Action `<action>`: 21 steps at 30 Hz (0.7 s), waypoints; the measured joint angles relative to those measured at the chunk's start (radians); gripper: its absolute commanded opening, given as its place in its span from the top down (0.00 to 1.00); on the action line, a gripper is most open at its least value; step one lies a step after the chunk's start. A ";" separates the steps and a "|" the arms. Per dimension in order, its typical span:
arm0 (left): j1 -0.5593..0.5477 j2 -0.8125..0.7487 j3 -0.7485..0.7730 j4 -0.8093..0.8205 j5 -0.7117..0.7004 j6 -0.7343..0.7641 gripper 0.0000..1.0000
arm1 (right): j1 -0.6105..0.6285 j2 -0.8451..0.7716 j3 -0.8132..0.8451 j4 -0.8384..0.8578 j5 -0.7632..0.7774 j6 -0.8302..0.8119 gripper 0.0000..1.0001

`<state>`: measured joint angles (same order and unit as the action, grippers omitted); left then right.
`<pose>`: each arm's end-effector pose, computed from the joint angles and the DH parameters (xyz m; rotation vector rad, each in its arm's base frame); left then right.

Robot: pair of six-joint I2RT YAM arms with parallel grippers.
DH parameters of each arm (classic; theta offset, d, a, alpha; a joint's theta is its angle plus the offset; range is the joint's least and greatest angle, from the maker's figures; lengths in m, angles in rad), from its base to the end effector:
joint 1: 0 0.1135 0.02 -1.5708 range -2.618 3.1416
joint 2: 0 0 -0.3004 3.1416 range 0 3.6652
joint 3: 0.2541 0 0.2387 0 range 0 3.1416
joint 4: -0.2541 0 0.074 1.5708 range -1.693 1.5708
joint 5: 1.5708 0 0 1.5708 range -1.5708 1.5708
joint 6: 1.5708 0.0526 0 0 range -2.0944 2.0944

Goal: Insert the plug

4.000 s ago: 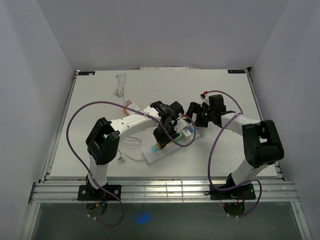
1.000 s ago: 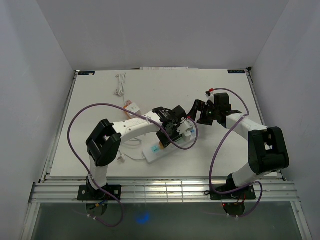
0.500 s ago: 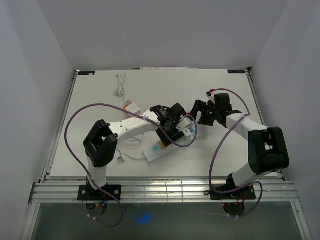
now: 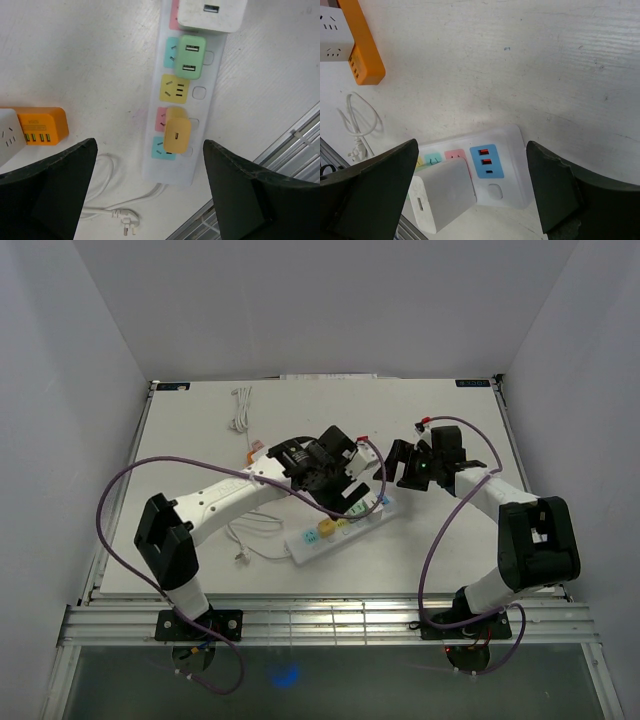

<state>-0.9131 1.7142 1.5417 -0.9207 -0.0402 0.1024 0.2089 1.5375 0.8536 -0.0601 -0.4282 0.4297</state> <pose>0.2211 -0.2828 0.3179 1.2914 2.3479 -0.2077 0.3052 0.0870 0.2317 0.0363 2.3721 0.8128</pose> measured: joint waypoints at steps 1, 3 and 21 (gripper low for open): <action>0.009 -0.018 -0.012 0.016 -0.001 -0.016 0.02 | -0.002 -0.008 0.000 -0.003 0.002 -0.004 0.11; 0.047 -0.065 -0.051 0.054 0.003 -0.055 0.02 | -0.005 -0.035 0.000 -0.009 0.014 -0.016 0.11; 0.546 -0.896 -0.837 0.620 -0.086 -0.636 0.02 | -0.010 -0.598 -0.314 0.131 0.275 -0.126 0.11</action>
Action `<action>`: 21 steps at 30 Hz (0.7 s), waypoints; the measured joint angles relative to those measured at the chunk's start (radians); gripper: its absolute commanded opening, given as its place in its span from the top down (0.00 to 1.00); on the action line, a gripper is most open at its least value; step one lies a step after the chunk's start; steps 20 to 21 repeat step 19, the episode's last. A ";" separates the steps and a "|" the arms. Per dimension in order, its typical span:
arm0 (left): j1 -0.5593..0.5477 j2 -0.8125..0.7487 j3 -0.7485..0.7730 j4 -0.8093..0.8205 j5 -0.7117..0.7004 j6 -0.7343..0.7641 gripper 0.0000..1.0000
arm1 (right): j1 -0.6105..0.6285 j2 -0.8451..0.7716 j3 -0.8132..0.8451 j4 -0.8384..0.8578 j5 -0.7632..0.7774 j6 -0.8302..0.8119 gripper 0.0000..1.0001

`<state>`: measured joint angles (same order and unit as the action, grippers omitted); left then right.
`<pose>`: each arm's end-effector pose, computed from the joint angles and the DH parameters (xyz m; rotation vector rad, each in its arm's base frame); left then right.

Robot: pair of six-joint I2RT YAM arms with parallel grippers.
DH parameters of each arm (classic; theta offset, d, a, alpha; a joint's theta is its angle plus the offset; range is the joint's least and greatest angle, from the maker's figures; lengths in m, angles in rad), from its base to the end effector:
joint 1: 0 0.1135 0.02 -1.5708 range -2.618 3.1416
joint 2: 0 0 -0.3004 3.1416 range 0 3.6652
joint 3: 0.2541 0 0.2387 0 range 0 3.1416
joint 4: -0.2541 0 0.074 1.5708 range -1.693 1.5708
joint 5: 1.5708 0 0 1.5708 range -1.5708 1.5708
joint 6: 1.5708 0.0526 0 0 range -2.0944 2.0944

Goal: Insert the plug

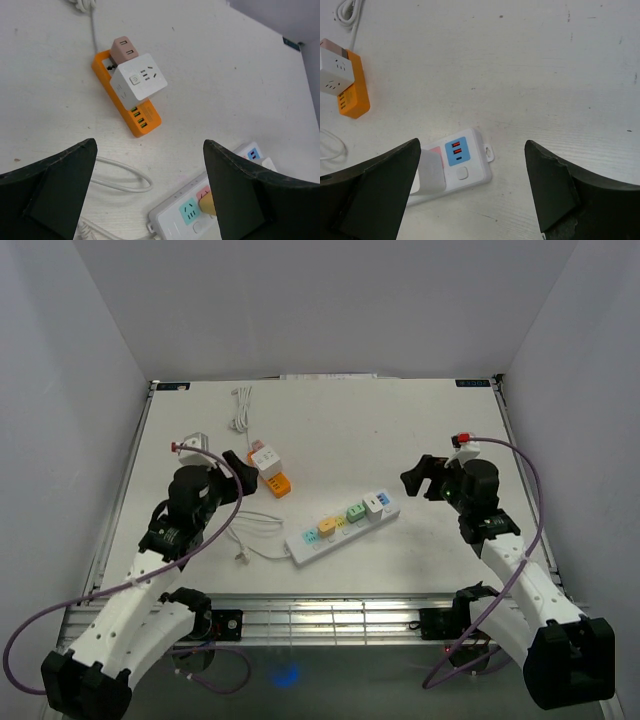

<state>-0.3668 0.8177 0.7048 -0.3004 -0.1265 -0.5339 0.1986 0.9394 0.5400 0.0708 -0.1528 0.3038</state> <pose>0.1577 -0.0535 0.3156 -0.2503 1.9939 -0.4566 0.1926 0.0469 0.2808 -0.0041 1.9250 0.4844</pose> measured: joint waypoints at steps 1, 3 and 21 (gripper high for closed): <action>0.003 -0.050 -0.040 0.019 -0.028 -0.017 0.02 | -0.001 -0.024 -0.022 0.014 0.015 -0.001 0.11; 0.005 -0.137 -0.105 0.054 -0.071 -0.041 0.02 | -0.002 -0.066 -0.060 0.034 0.042 -0.002 0.11; 0.006 -0.261 -0.167 0.114 -0.190 -0.068 0.02 | -0.002 -0.173 -0.163 0.083 0.105 -0.016 0.11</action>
